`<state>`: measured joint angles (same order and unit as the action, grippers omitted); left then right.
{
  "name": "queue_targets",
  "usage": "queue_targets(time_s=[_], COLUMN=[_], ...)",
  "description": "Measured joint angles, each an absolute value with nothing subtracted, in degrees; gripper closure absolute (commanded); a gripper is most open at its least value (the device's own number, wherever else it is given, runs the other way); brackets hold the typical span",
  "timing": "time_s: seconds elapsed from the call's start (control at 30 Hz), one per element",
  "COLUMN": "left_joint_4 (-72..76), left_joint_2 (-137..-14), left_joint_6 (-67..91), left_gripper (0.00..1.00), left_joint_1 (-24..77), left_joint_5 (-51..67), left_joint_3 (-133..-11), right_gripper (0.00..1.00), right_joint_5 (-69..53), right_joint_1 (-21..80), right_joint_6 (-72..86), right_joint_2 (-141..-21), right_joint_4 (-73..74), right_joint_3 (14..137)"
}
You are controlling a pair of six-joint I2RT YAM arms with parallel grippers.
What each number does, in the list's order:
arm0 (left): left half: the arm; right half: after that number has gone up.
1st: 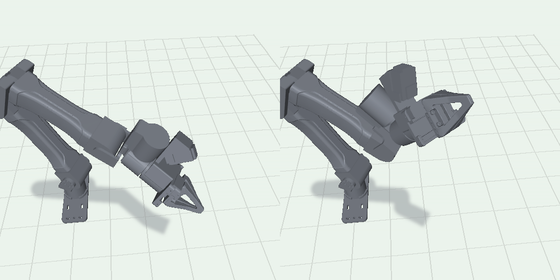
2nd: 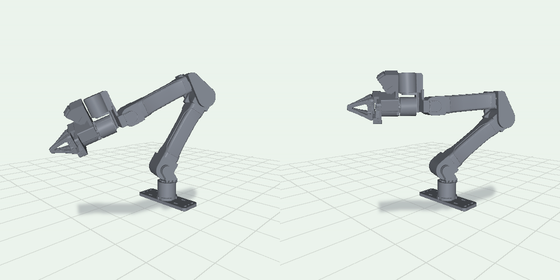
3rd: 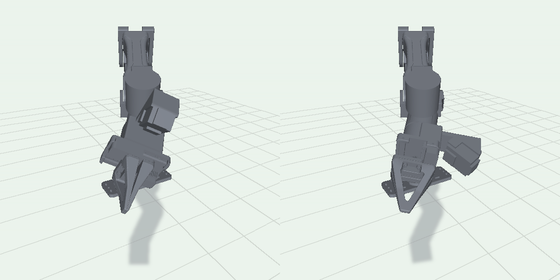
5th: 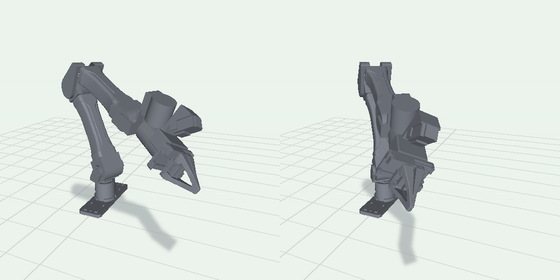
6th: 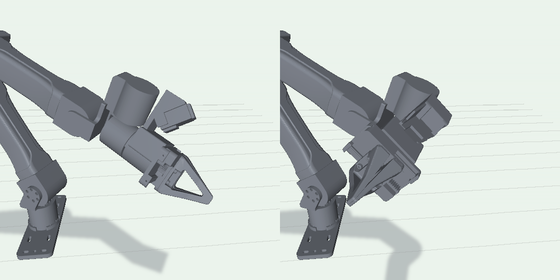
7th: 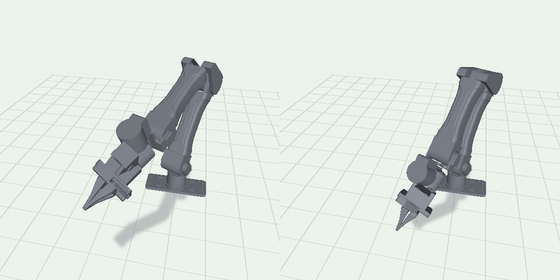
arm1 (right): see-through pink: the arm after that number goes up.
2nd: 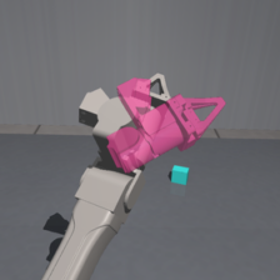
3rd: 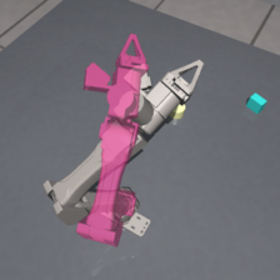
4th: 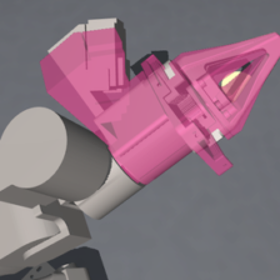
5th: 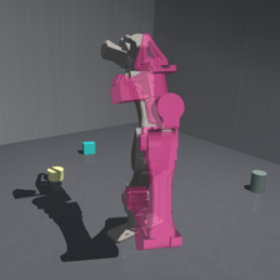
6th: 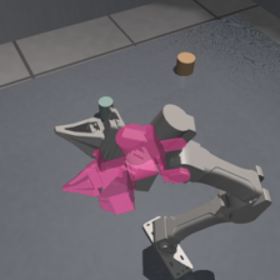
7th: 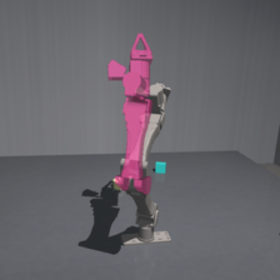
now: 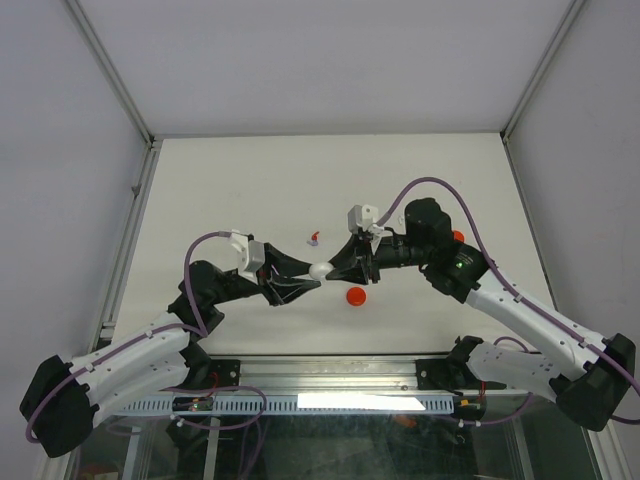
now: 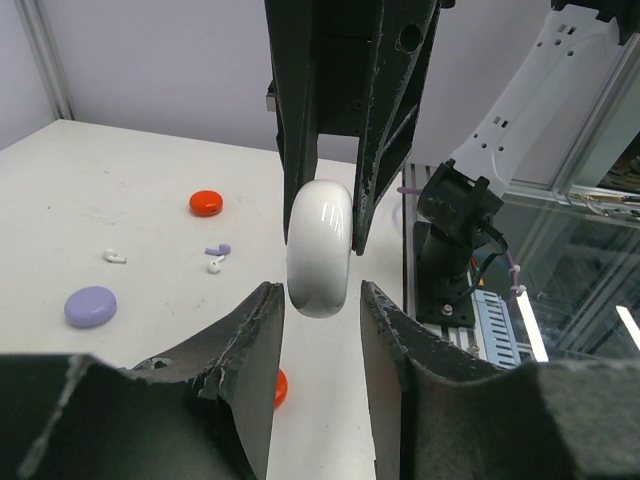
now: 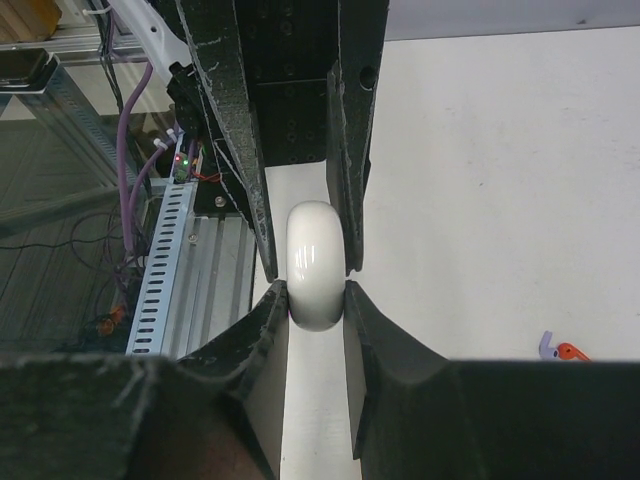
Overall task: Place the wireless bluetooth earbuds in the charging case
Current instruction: Open the charging case.
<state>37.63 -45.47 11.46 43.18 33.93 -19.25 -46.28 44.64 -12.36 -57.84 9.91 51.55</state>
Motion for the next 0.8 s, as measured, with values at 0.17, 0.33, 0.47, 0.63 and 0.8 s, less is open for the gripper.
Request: queue_targets(time_s=[0.17, 0.33, 0.47, 0.63, 0.8], left_joint_4=[39.2, 40.95, 42.06, 42.87, 43.33], left_joint_2=[-45.69, -46.19, -47.07, -47.68, -47.72], left_joint_6=[12.1, 12.95, 13.34, 13.98, 14.37], left_gripper=[0.61, 0.61, 0.64, 0.88, 1.0], left_joint_1=[43.18, 43.18, 43.18, 43.18, 43.18], left_joint_5=[33.93, 33.95, 33.98, 33.98, 34.11], left_joint_3=[-19.0, -18.85, -18.83, -18.83, -18.81], right_gripper=[1.0, 1.0, 1.0, 1.0, 0.95], right_joint_5=[-46.85, -47.59, -47.99, -48.4, -48.73], right_joint_1=[44.6, 44.6, 44.6, 44.6, 44.49], right_joint_6=[-11.86, -11.55, -11.42, -11.46, -11.42], right_joint_2=[-58.04, -58.7, -59.4, -59.99, -59.99], right_joint_4=[9.56, 9.08, 9.1, 9.08, 9.13], right_joint_3=[51.9, 52.18, 52.27, 52.58, 52.8])
